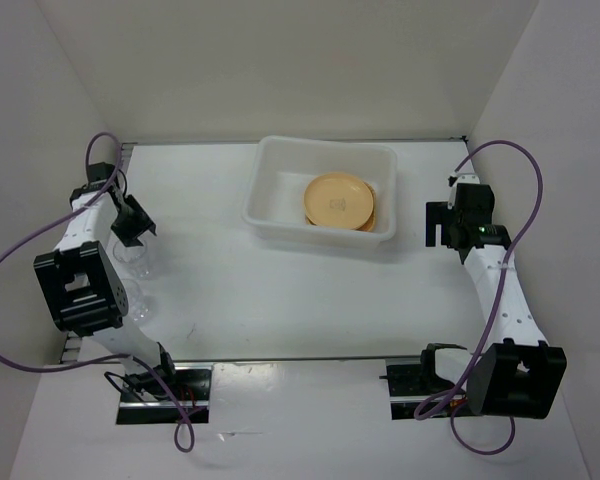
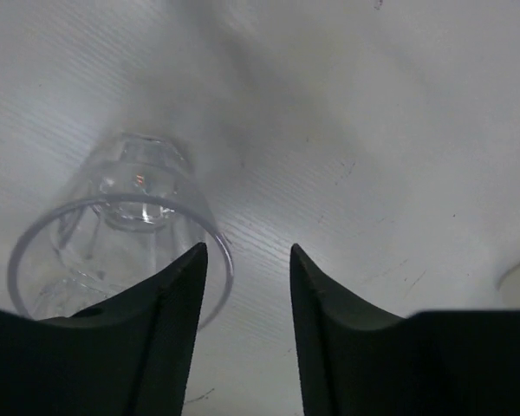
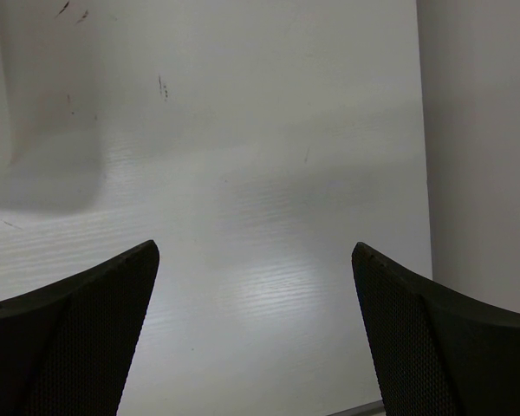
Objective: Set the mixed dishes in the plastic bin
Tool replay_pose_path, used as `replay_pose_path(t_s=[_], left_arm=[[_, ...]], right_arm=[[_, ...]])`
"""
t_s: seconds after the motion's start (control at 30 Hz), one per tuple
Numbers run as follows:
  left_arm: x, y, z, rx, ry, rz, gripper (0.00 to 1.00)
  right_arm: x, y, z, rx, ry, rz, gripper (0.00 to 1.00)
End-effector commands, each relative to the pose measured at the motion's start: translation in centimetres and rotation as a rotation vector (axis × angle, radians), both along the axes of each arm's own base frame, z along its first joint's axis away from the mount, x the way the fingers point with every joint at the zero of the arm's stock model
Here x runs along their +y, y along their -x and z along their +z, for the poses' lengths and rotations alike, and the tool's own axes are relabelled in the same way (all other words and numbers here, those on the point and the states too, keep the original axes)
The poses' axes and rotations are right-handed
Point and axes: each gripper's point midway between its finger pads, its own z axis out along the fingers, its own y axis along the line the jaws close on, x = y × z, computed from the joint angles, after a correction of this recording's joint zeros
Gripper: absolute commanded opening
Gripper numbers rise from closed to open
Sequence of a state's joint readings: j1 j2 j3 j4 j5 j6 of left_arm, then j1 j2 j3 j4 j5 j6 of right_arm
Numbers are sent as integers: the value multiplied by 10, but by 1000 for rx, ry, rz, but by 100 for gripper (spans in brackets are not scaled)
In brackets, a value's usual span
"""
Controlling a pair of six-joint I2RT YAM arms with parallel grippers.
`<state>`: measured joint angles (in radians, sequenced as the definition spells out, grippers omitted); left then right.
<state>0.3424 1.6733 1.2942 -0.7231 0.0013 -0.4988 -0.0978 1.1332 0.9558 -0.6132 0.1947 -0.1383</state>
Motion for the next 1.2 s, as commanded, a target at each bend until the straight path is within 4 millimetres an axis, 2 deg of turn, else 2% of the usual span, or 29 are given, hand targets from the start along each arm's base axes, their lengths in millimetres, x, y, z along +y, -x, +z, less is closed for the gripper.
replay_pose_path(t_s=[0.0, 0.1, 0.23, 0.4, 0.43, 0.5, 0.57, 0.6, 0.67, 0.7, 0.77, 0.87, 0.9, 0.93, 0.97, 1.0, 1.03, 1.07, 1.1, 1.17], left_arm=[[-5, -6, -10, -33, 22, -42, 48], [-9, -3, -11, -46, 33, -38, 47], [-9, -2, -13, -46, 33, -38, 29], [-10, 1, -20, -26, 37, -46, 28], [-10, 1, -20, -26, 37, -46, 24], [-10, 1, -23, -17, 41, -46, 8], [-8, -6, -6, -60, 24, -47, 0], [-10, -11, 4, -88, 14, -58, 0], [-6, -23, 47, -209, -18, -19, 0], [-10, -26, 77, -300, -40, -19, 0], [-13, -39, 116, -388, -37, 9, 0], [-21, -52, 159, -508, -31, 27, 0], [-30, -59, 172, -553, 2, 28, 0], [-43, -73, 202, -653, 29, -15, 0], [-51, -81, 217, -700, 49, -39, 0], [-58, -95, 219, -713, 75, -63, 0], [-66, -106, 252, -785, 76, -100, 0], [-85, -114, 263, -800, 99, -149, 0], [-93, -130, 255, -779, 98, -203, 0], [-135, -142, 271, -828, 153, -371, 0]], right_arm=[[2, -8, 6, -37, 0, 3, 96], [2, -8, 7, -35, 6, 10, 96], [2, -9, 4, -26, 6, 10, 96], [3, -9, 4, -26, -1, 16, 96], [3, -9, 4, -26, -1, 16, 96], [3, -11, 5, -35, 0, 16, 96], [3, -11, 5, -36, 0, 16, 96], [3, -11, 5, -36, 0, 16, 96], [3, -11, 5, -36, 0, 16, 96], [3, -11, 5, -36, 0, 16, 96], [3, -11, 5, -36, 0, 16, 96], [3, -11, 5, -36, 0, 16, 96], [3, -11, 5, -36, 0, 16, 96], [3, -11, 5, -36, 0, 16, 96], [3, -11, 5, -36, 0, 16, 96], [3, -11, 5, -36, 0, 16, 96], [3, -11, 5, -36, 0, 16, 96], [4, -11, 5, -36, -6, 23, 96], [4, -11, 5, -36, -6, 23, 96], [4, -11, 5, -36, -6, 23, 96]])
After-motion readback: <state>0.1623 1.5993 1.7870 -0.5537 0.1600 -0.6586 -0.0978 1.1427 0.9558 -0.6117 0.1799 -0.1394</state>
